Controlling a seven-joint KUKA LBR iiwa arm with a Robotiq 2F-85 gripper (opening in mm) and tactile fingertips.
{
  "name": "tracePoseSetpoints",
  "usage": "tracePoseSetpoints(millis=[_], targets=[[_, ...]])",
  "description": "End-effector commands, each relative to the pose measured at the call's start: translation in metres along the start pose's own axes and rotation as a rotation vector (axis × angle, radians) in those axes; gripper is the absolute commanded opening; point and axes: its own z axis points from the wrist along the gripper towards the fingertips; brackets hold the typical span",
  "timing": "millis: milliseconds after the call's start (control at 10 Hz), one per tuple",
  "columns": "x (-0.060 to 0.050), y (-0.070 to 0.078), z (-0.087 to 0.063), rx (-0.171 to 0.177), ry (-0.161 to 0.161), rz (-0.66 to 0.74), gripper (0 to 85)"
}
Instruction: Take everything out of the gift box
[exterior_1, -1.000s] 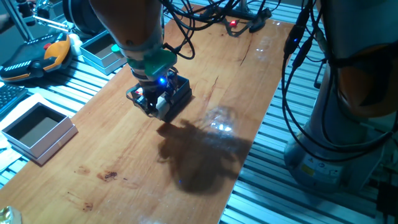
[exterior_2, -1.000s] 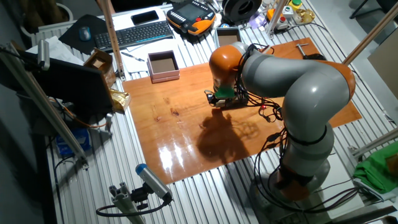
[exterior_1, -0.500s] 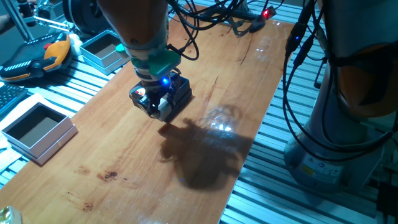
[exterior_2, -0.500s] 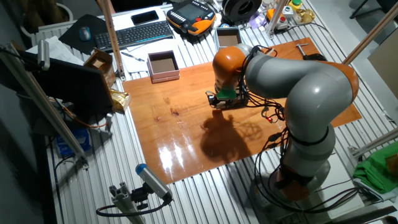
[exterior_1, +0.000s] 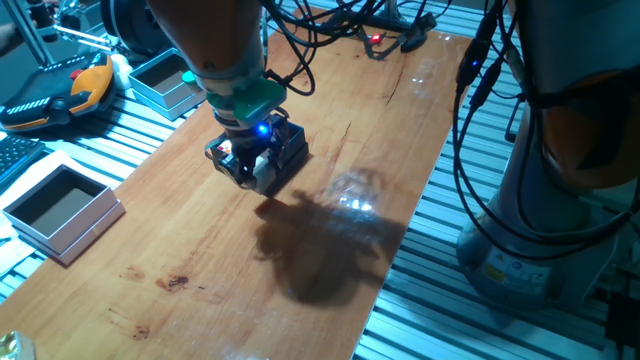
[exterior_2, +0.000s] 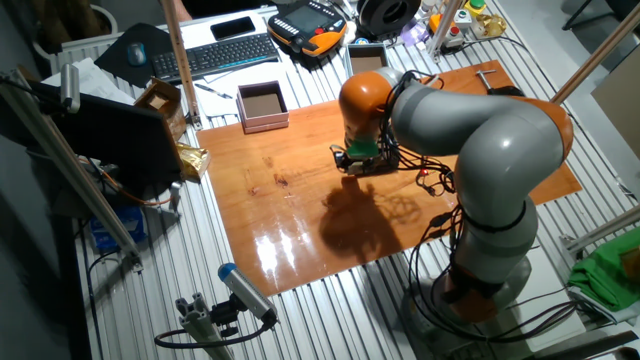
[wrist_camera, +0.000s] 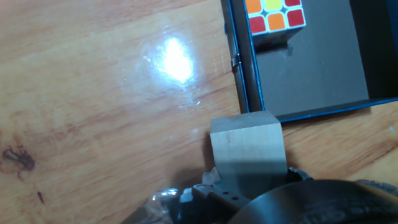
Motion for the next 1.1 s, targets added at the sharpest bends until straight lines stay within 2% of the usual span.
tracePoseSetpoints(millis=[0, 300, 500, 600, 700, 800, 900, 1000], targets=[[-0.0004, -0.0002, -0.0006, -0.007, 0.003, 0.003, 52.3], [-0.0004, -0.0002, -0.0006, 0.005, 0.006, 0.004, 53.0], [-0.0004, -0.0002, -0.0006, -0.012, 0.048, 0.017, 54.7], [-0.0004, -0.0002, -0.0006, 0.007, 0.071, 0.008, 54.3], [-0.0004, -0.0002, -0.0006, 0.009, 0.085, 0.013, 54.0], [-0.0004, -0.0002, -0.0006, 0.027, 0.091, -0.011, 54.3], [-0.0004, -0.0002, -0.0006, 0.019, 0.107, -0.033, 52.3], [-0.0004, -0.0002, -0.0006, 0.007, 0.107, -0.034, 51.7]])
